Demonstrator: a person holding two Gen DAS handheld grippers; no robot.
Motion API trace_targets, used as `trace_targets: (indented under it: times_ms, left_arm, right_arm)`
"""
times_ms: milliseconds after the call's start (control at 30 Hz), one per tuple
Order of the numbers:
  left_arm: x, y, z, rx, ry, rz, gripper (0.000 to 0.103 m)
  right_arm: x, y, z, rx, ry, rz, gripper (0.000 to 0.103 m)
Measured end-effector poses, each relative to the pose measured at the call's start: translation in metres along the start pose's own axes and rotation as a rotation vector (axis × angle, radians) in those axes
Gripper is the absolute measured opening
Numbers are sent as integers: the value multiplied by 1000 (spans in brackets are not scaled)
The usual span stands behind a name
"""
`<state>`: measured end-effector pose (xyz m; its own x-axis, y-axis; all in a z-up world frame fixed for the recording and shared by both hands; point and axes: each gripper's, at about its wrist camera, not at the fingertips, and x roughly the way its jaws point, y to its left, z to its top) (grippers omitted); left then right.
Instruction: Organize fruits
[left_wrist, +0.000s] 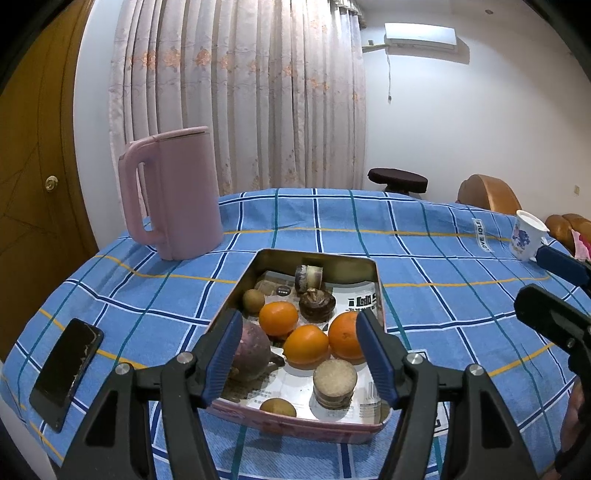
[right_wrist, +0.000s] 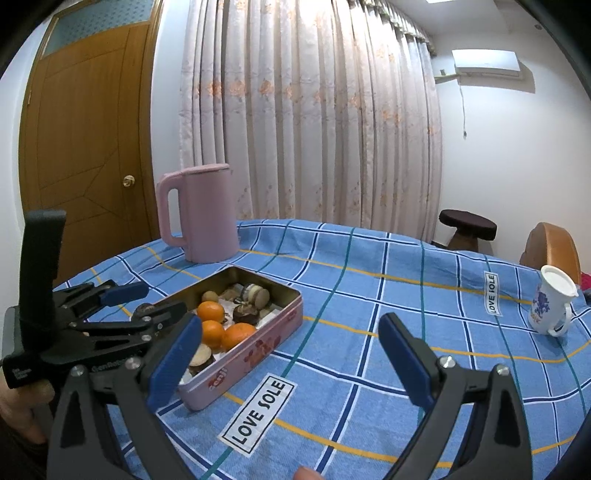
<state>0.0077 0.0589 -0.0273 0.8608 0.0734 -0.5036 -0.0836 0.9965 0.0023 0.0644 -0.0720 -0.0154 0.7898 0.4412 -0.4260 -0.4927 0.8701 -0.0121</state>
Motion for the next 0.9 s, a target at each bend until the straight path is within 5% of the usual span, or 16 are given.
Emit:
trace_targets:
  times_ms: [167, 900]
  left_arm:
    - [-1, -1, 0, 1, -3, -3, 75]
    - [-10, -9, 1, 26, -36, 3, 77]
  right_arm:
    - [-4, -1, -1, -7, -5, 2, 98]
    - [-4, -12, -7, 9, 9, -24, 99]
